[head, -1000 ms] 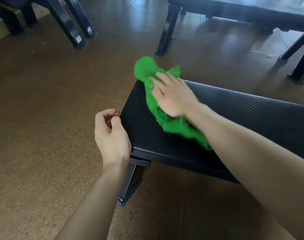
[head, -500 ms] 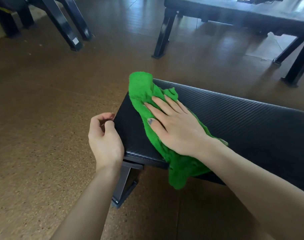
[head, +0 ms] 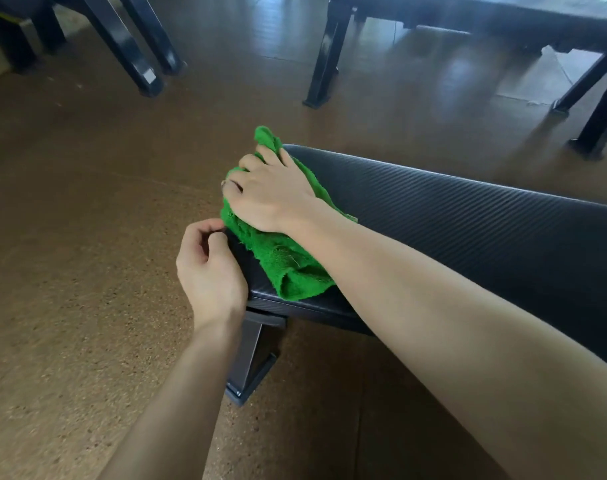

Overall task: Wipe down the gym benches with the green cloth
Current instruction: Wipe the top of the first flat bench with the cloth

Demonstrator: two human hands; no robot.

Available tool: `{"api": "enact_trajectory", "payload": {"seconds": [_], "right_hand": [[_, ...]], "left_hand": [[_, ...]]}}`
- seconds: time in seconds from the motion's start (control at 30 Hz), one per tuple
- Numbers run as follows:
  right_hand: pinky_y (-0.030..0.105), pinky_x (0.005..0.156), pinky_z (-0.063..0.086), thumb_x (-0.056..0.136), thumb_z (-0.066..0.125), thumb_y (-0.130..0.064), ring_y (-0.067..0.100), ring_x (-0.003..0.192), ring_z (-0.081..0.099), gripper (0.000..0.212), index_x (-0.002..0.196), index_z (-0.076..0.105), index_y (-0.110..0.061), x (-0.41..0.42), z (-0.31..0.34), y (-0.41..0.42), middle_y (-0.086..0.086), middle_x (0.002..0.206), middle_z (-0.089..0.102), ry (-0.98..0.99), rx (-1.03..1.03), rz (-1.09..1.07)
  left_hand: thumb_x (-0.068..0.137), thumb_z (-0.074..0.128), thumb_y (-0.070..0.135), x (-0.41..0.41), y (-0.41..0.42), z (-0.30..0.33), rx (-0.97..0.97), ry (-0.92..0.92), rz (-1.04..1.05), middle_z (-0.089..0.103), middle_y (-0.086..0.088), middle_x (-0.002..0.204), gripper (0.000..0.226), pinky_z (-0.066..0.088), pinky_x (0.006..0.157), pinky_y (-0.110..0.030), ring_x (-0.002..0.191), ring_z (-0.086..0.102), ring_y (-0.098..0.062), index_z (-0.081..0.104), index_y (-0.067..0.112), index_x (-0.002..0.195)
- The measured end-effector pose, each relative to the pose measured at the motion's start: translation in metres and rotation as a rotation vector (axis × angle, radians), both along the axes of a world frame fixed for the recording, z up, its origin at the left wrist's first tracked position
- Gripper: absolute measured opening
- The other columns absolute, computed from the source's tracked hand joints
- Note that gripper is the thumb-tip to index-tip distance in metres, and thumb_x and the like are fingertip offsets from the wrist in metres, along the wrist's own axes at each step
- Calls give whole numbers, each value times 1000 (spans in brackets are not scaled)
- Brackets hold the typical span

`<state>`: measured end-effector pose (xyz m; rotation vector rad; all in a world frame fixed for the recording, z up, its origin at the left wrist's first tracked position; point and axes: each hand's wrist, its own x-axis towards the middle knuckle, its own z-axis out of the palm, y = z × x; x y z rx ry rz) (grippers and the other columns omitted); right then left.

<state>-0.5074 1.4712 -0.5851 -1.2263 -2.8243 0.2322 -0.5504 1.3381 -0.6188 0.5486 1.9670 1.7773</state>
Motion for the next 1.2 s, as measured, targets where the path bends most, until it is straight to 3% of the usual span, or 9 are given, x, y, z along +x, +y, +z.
{"api": "enact_trajectory", "payload": {"seconds": [0.1,0.2,0.3,0.4,0.6,0.83,0.9,1.03,1.2], "right_hand": [[46,122,23,104,22,-48,23,149,31,51,143,53,-36,34,-1,15,-4,156,44,93,14,-39],[46,111,37,100,15,-49,34,137,47,59,149,42,-32,106,3,47,9,150,49,108,-51,-365],[51,96,40,89,0,-37,41,124,52,69,137,45,-20,162,7,56,16,137,54,25,-114,-591],[50,108,34,102,11,-45,40,132,48,58,138,50,-21,134,3,49,17,144,52,-12,-43,-619],[55,124,13,104,13,-55,45,150,23,67,162,25,-24,35,0,29,12,166,29,-24,-5,-394],[52,127,3,107,15,-51,42,157,6,57,160,28,-35,29,3,2,4,173,14,-42,-24,-153],[50,128,4,108,20,-49,39,157,7,51,155,38,-38,35,1,-32,1,171,20,-3,-23,-8],[52,124,18,102,38,-48,41,151,26,52,148,52,-30,61,-4,-104,3,161,41,112,87,223],[56,121,25,92,62,-41,41,145,33,52,142,53,-28,63,-4,-111,6,155,44,-77,244,424]], "left_hand": [[96,45,12,-1,-2,1,-15,-2,-28,66,15,94,27,45,76,-16,78,55,11,70,19,103],[96,42,13,0,-1,3,-39,-32,-28,67,13,97,29,47,78,-20,84,57,5,70,22,101],[94,41,13,3,1,5,-47,-49,-19,68,12,98,31,50,82,-27,89,60,-4,69,23,98],[95,40,14,5,1,6,-50,-46,-7,67,13,98,31,49,81,-26,89,59,-3,69,23,99],[96,39,12,3,0,5,-10,-17,-40,65,12,104,31,46,83,-22,95,59,-2,64,25,108],[103,32,17,0,-5,12,18,-89,-101,60,4,125,32,45,105,-31,115,58,-8,51,25,128],[106,32,27,-2,-8,19,-23,-166,-146,62,3,124,28,44,107,-36,114,59,-13,51,29,127],[108,29,38,-23,-18,26,85,-523,-99,70,2,108,37,51,87,-29,97,66,-14,62,21,113],[107,23,35,-55,-24,10,43,-455,-43,69,0,111,44,41,102,-33,105,61,-15,64,20,108]]}}
